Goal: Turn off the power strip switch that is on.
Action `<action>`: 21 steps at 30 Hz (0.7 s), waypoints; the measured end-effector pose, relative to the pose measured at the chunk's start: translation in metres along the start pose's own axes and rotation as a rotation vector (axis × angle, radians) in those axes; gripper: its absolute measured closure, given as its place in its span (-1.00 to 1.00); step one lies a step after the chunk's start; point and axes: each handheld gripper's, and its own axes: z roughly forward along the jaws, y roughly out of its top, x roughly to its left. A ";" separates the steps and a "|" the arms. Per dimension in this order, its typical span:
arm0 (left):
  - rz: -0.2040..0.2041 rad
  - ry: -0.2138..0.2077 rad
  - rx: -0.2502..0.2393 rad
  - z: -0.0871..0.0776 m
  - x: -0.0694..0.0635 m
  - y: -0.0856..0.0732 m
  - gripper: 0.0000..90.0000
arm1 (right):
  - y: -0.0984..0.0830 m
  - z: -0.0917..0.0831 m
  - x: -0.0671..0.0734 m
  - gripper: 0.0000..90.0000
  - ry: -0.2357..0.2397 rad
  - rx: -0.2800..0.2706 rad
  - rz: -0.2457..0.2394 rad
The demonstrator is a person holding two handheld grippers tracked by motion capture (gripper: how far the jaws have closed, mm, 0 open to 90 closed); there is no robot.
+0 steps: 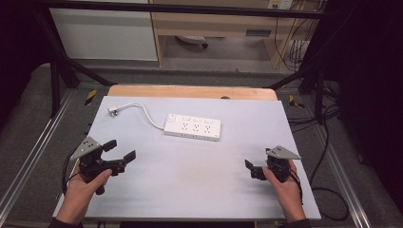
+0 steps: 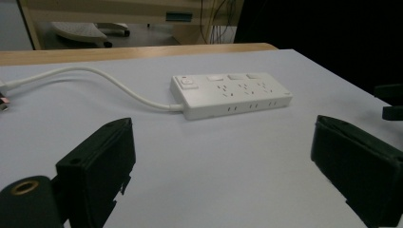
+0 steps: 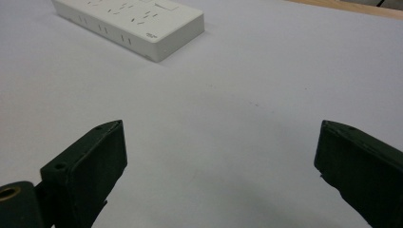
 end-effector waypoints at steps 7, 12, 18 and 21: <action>0.011 -0.013 0.012 0.011 -0.007 0.010 -0.78 | 0.000 0.000 0.001 -0.91 0.005 0.003 -0.007; 0.015 -0.016 0.021 0.020 -0.010 0.018 -0.78 | 0.000 0.000 0.001 -0.91 0.006 0.006 -0.003; 0.013 -0.005 0.029 0.029 -0.011 0.026 -0.82 | 0.000 0.001 0.001 -0.92 0.009 0.006 -0.007; 0.015 0.002 0.028 0.033 -0.011 0.032 -0.84 | 0.000 0.000 0.001 -0.92 0.008 0.005 -0.005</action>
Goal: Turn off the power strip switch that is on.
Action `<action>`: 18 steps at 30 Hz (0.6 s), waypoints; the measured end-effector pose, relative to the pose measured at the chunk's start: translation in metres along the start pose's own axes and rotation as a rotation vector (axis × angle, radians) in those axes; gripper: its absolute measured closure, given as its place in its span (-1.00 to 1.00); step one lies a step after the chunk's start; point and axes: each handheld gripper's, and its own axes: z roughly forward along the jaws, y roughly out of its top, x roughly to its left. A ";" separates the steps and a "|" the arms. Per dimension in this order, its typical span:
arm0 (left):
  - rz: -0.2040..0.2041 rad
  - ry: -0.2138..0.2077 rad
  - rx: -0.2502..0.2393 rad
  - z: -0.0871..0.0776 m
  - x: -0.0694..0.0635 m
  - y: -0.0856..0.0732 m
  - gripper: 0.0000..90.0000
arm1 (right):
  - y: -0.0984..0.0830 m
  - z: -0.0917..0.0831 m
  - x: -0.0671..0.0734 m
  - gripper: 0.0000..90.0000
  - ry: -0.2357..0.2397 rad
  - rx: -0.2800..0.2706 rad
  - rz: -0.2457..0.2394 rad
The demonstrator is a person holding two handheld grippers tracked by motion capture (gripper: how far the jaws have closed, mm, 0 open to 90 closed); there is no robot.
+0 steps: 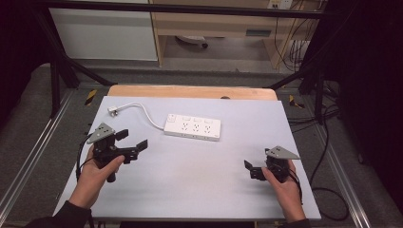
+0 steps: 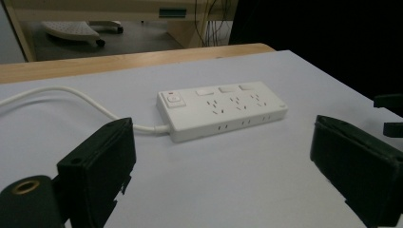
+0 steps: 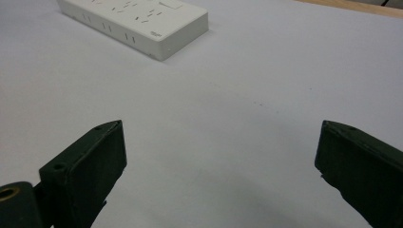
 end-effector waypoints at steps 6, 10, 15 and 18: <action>-0.011 0.010 0.009 0.012 0.001 0.012 -0.86 | 0.000 0.000 0.000 -0.92 -0.002 0.000 0.005; -0.006 0.016 0.031 0.022 0.001 0.017 -0.83 | 0.000 0.000 0.000 -0.92 0.000 0.004 0.007; 0.009 0.022 0.033 0.030 -0.001 0.020 -0.86 | 0.000 0.000 -0.001 -0.92 0.001 0.003 0.007; 0.016 0.021 0.035 0.034 -0.002 0.021 -0.86 | 0.000 0.000 -0.001 -0.92 0.002 0.004 0.008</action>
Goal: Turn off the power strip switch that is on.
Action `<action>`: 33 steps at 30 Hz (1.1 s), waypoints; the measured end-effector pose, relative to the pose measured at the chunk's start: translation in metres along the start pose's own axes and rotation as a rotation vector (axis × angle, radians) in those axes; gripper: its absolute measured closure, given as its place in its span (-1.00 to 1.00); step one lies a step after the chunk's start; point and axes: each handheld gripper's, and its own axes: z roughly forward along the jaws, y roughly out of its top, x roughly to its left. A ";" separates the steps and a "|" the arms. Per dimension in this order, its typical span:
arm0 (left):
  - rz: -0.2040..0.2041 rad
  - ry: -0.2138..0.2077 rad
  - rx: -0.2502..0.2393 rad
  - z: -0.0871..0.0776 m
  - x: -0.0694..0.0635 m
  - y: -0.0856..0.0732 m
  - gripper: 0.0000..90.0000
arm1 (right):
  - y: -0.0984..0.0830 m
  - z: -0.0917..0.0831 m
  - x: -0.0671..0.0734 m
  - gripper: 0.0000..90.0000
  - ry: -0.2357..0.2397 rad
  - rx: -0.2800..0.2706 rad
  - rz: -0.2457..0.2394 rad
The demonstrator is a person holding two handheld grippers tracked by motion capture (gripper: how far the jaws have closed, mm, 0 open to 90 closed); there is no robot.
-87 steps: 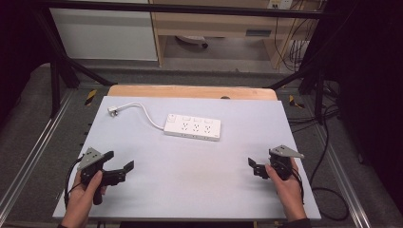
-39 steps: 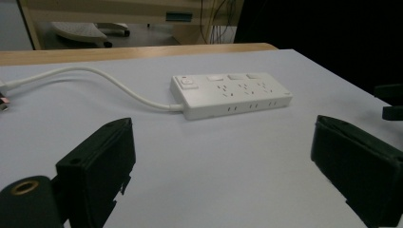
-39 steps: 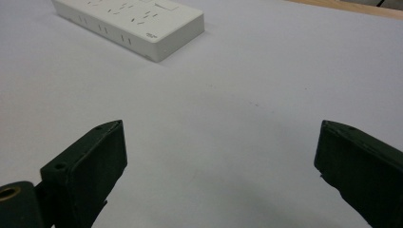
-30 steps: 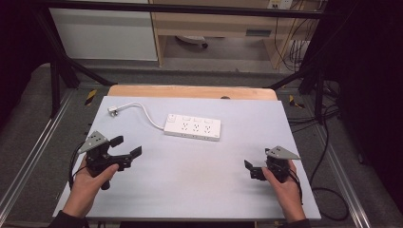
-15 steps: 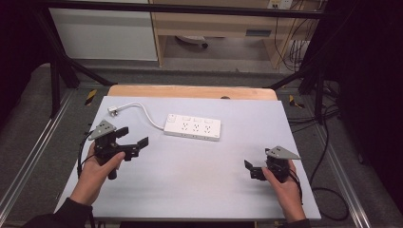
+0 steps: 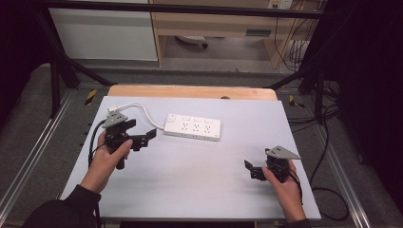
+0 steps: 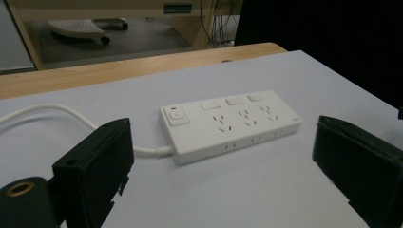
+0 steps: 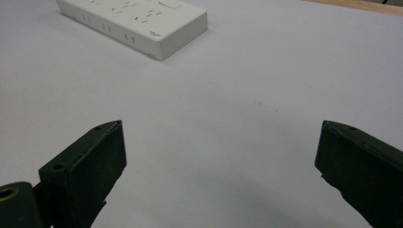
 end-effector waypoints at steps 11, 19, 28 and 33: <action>0.026 -0.003 -0.002 0.015 -0.008 0.011 -0.85 | 0.000 0.000 0.000 -0.92 -0.001 -0.008 0.004; 0.007 0.023 -0.005 0.026 -0.009 0.021 -0.85 | 0.000 0.000 0.001 -0.92 -0.002 -0.002 0.002; 0.012 0.032 0.005 0.040 -0.008 0.029 -0.84 | 0.000 0.000 0.001 -0.92 0.007 -0.005 0.004; 0.012 0.034 0.009 0.047 -0.007 0.032 -0.84 | 0.000 -0.002 0.000 -0.92 0.006 -0.009 0.010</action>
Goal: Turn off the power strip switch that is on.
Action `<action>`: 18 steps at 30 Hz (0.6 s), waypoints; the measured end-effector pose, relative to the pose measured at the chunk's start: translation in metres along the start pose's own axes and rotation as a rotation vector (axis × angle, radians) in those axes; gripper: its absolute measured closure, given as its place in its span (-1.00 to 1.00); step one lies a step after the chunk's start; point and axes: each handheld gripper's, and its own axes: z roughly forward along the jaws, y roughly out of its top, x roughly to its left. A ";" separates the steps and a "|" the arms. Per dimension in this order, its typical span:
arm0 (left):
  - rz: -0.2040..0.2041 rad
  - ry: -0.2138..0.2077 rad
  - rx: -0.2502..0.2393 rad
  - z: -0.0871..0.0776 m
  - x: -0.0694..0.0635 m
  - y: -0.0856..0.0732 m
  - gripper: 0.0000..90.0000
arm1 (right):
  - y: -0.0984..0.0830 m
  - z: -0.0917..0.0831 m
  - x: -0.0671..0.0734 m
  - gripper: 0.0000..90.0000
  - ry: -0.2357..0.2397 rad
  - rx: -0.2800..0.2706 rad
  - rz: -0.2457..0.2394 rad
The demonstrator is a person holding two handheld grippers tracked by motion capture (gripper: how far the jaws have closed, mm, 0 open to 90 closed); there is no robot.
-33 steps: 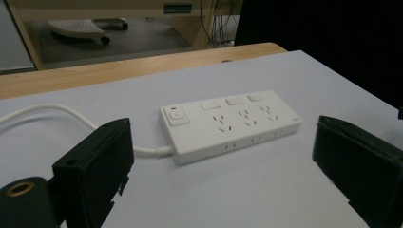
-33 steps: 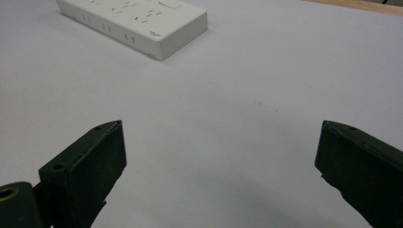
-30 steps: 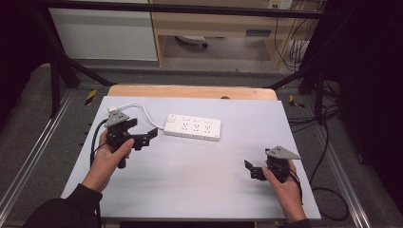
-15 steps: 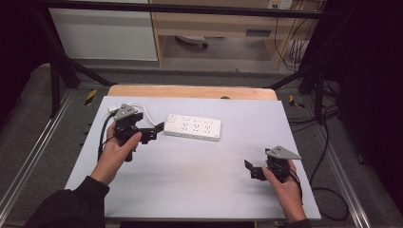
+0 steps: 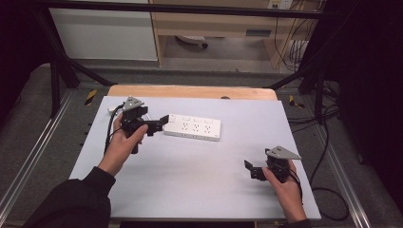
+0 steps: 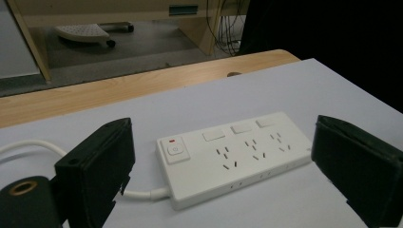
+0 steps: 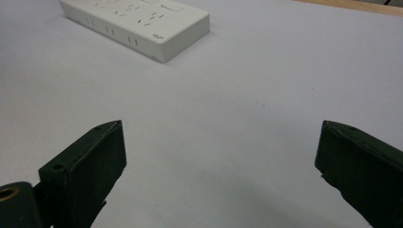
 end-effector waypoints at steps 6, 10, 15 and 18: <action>0.022 0.002 0.012 0.010 -0.001 0.003 -0.84 | 0.000 -0.001 -0.001 -0.92 0.000 -0.001 0.001; 0.022 -0.003 0.012 0.015 -0.001 0.005 -0.85 | 0.000 -0.001 -0.001 -0.92 0.000 -0.002 0.000; 0.022 -0.002 0.008 0.021 0.001 0.006 -0.85 | 0.000 -0.001 0.000 -0.92 0.001 -0.004 0.000; 0.023 -0.005 0.018 0.026 0.001 0.006 -0.85 | 0.000 -0.001 0.000 -0.92 0.002 -0.003 -0.002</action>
